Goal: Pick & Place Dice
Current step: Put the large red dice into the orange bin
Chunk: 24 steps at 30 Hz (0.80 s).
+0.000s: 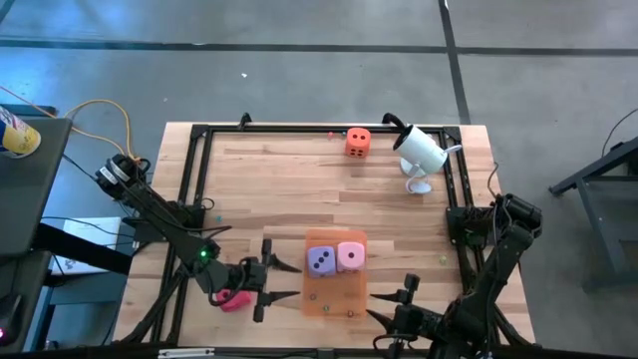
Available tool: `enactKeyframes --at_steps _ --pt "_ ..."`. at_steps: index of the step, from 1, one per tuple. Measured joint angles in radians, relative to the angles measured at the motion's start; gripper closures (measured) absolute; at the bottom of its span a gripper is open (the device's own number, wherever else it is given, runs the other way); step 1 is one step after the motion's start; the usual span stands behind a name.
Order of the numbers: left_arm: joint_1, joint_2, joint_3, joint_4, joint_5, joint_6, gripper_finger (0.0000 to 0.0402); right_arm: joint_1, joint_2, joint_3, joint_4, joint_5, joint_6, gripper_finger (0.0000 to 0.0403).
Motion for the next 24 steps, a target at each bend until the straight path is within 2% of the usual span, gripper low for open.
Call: enactKeyframes --at_steps 4,7,13,15,17,20,24 --pt "0.002 0.024 0.0 0.0 -0.058 -0.003 0.0101 0.0 0.0 0.0 0.001 -0.003 0.003 0.0252" --pt "0.003 0.035 0.0 -0.002 -0.064 -0.013 0.0059 0.0 0.0 0.0 0.006 -0.012 0.005 0.0252" --pt "-0.013 0.028 0.0 -0.002 -0.06 -0.053 0.0022 -0.002 0.0 0.0 0.014 -0.03 0.008 0.0252" --pt "-0.019 0.016 0.0 -0.023 -0.007 -0.105 0.002 -0.002 0.0 0.0 0.016 -0.03 0.008 0.0252" --pt "-0.024 -0.004 0.0 -0.083 0.088 -0.147 0.002 -0.002 0.0 0.0 0.016 -0.03 0.008 0.0252" --pt "-0.027 -0.052 0.0 -0.23 0.218 -0.191 0.002 -0.002 0.0 0.0 0.016 -0.031 0.008 0.0252" --pt "-0.034 -0.123 0.0 -0.47 0.323 -0.356 0.002 -0.002 0.0 0.0 0.016 -0.031 0.008 0.0252"
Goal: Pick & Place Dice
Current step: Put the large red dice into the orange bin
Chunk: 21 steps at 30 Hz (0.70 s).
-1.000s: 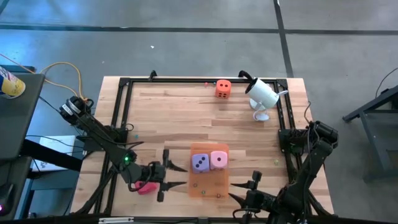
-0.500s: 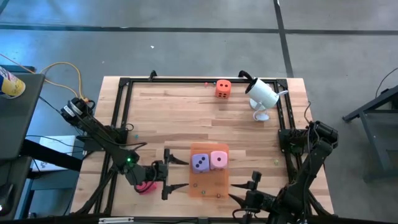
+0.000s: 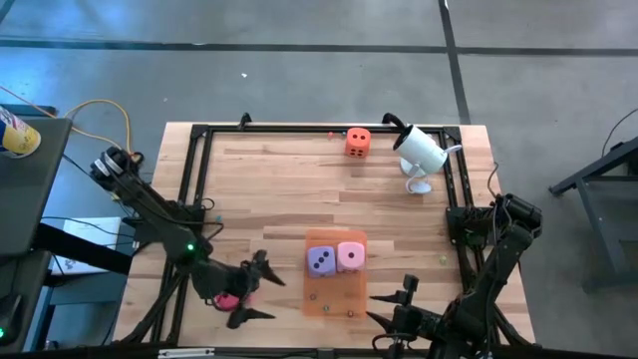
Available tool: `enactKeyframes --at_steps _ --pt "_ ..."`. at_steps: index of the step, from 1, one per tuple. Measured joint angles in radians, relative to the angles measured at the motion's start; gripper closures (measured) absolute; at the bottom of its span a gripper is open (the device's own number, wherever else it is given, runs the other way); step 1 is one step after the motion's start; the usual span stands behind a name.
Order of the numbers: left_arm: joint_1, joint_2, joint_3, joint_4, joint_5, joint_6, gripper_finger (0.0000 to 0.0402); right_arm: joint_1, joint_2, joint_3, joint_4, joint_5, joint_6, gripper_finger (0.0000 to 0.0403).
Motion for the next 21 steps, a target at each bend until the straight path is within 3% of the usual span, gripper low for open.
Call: enactKeyframes --at_steps 5,21 --pt "0.0 -0.029 0.0 -0.219 0.092 0.009 0.002 0.0 0.0 0.0 0.0 0.0 0.0 0.0252" --pt "0.057 -0.027 0.0 -0.222 0.092 0.015 0.002 -0.045 0.0 0.0 0.0 -0.031 -0.004 0.0252"
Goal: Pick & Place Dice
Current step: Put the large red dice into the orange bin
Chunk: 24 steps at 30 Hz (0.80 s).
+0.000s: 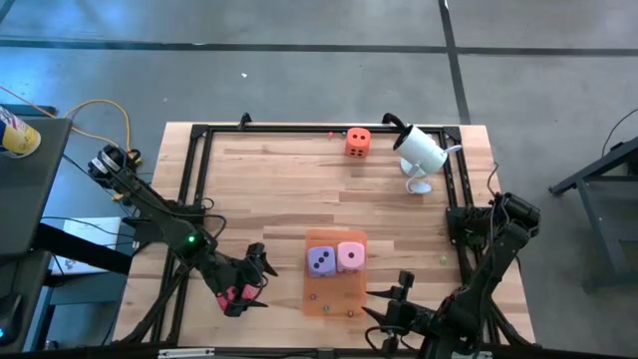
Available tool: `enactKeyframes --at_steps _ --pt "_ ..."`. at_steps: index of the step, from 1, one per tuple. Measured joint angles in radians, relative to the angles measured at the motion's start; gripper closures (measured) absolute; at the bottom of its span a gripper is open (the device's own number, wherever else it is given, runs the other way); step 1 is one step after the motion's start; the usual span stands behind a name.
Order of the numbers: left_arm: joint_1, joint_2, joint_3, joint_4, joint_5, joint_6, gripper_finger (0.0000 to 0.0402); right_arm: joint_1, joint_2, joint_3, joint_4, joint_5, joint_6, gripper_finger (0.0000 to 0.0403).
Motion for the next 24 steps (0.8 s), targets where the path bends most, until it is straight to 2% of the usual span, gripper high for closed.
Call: enactKeyframes --at_steps 9,15,19,24 --pt "0.025 0.0 0.0 0.003 0.001 0.0 0.002 -0.015 0.0 0.0 0.015 -0.038 0.003 0.0252" --pt "0.025 0.0 0.0 0.069 0.001 -0.02 0.002 -0.014 0.0 0.0 0.019 -0.029 -0.004 0.0252" --pt "0.029 0.0 0.0 0.073 0.064 -0.087 0.002 -0.02 0.0 0.0 0.019 -0.03 -0.02 0.0252" --pt "0.055 0.0 0.0 0.071 0.13 -0.063 0.002 -0.02 0.0 0.0 0.019 -0.048 -0.023 0.0252"
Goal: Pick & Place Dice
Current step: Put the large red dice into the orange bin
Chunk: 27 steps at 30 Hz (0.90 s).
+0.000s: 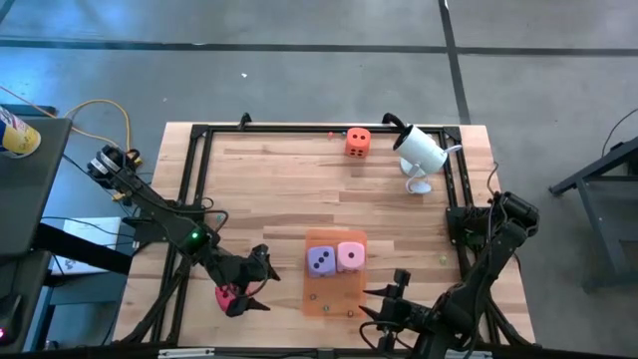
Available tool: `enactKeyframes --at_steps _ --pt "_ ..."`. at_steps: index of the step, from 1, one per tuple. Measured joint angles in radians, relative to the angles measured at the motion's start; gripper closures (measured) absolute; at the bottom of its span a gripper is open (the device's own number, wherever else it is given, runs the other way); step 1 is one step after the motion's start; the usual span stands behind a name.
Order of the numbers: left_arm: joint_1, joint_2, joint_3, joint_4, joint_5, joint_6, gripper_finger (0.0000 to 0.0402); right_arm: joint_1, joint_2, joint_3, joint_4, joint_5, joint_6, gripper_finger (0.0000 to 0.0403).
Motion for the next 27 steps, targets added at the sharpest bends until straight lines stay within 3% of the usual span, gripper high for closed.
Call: enactKeyframes --at_steps 10,16,27 --pt "0.009 0.0 0.0 -0.007 0.019 0.009 0.002 0.0 0.0 0.0 0.0 0.0 0.0 0.0252" --pt "0.007 0.0 0.0 -0.006 0.019 0.127 0.002 0.0 0.0 0.0 0.0 0.0 0.0 0.0252" --pt "0.017 0.0 0.0 0.023 0.018 0.171 0.002 -0.005 0.0 0.0 0.019 -0.001 0.0 0.0252"
